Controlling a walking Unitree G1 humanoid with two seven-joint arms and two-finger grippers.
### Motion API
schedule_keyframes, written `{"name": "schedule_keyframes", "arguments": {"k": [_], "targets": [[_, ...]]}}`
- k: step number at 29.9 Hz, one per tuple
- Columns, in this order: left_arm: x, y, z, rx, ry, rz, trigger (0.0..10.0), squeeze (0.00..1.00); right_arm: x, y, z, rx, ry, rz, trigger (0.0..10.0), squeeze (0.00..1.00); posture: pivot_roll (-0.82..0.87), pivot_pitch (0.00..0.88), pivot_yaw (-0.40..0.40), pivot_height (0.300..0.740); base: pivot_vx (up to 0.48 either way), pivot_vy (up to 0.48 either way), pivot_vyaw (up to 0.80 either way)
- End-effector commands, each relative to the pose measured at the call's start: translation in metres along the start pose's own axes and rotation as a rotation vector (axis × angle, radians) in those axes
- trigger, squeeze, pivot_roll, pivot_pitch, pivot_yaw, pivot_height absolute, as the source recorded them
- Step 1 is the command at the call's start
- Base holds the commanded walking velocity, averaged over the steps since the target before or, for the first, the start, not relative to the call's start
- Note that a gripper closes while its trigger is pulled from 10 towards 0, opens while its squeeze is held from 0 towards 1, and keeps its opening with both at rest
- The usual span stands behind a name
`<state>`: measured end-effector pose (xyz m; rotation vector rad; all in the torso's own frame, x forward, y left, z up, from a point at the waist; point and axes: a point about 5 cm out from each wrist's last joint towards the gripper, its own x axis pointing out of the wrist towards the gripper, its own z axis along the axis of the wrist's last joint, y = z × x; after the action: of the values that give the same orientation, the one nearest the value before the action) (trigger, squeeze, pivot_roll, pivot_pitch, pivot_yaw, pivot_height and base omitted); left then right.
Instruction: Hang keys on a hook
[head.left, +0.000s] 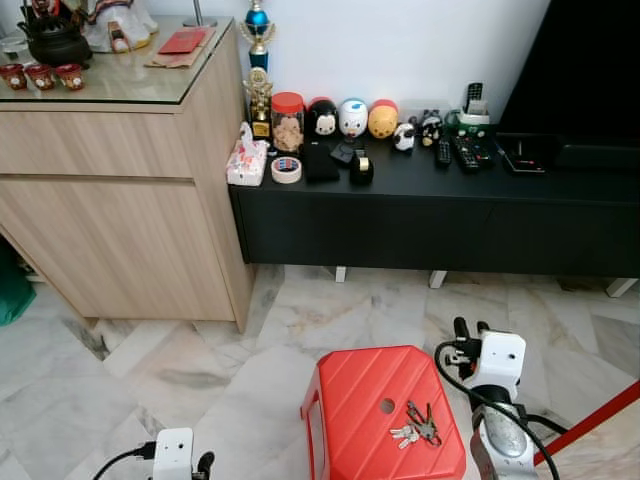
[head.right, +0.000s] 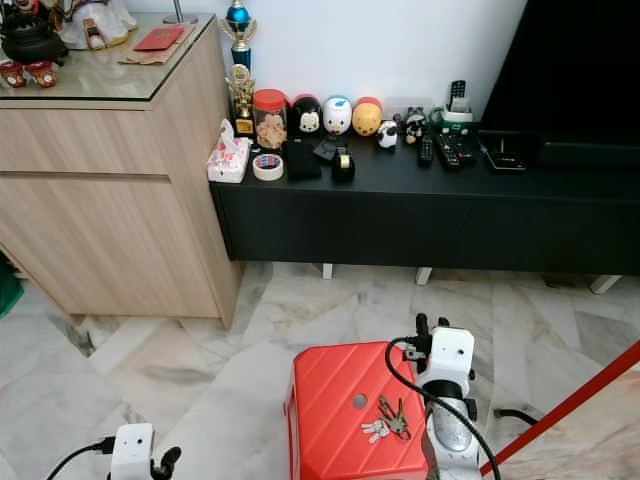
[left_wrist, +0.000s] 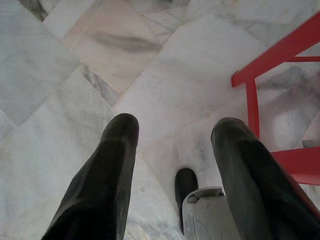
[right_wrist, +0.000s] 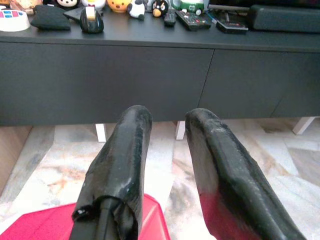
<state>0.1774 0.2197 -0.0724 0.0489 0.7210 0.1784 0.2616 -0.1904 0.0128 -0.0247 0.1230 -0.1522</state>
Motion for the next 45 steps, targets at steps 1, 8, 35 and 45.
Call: {"name": "schedule_keyframes", "arguments": {"k": [1, 8, 35, 45], "targets": [[-0.002, 0.002, -0.004, 0.012, 0.011, 0.0, 10.0, 0.0, -0.001, 0.002, -0.001, -0.002, 0.012, 0.002, 10.0, 0.0, 0.01, 0.0, -0.06, 0.722, 0.0, 0.0, 0.0], [-0.001, 0.002, -0.002, 0.009, 0.01, 0.005, 10.0, 0.0, 0.0, 0.002, -0.004, -0.007, 0.053, -0.017, 10.0, 0.0, 0.01, 0.01, -0.063, 0.722, 0.0, 0.0, 0.0], [-0.001, 0.0, 0.088, -0.015, -0.532, -0.006, 10.0, 0.0, 0.01, 0.013, 0.002, -0.003, 0.069, 0.012, 10.0, 0.0, 0.02, 0.046, -0.072, 0.618, 0.0, 0.0, 0.0], [0.003, -0.008, 0.1, -0.033, -0.547, -0.028, 10.0, 0.0, 0.016, 0.013, 0.006, 0.011, 0.072, 0.027, 10.0, 0.0, 0.01, 0.045, -0.067, 0.618, 0.0, 0.0, 0.0]]}}
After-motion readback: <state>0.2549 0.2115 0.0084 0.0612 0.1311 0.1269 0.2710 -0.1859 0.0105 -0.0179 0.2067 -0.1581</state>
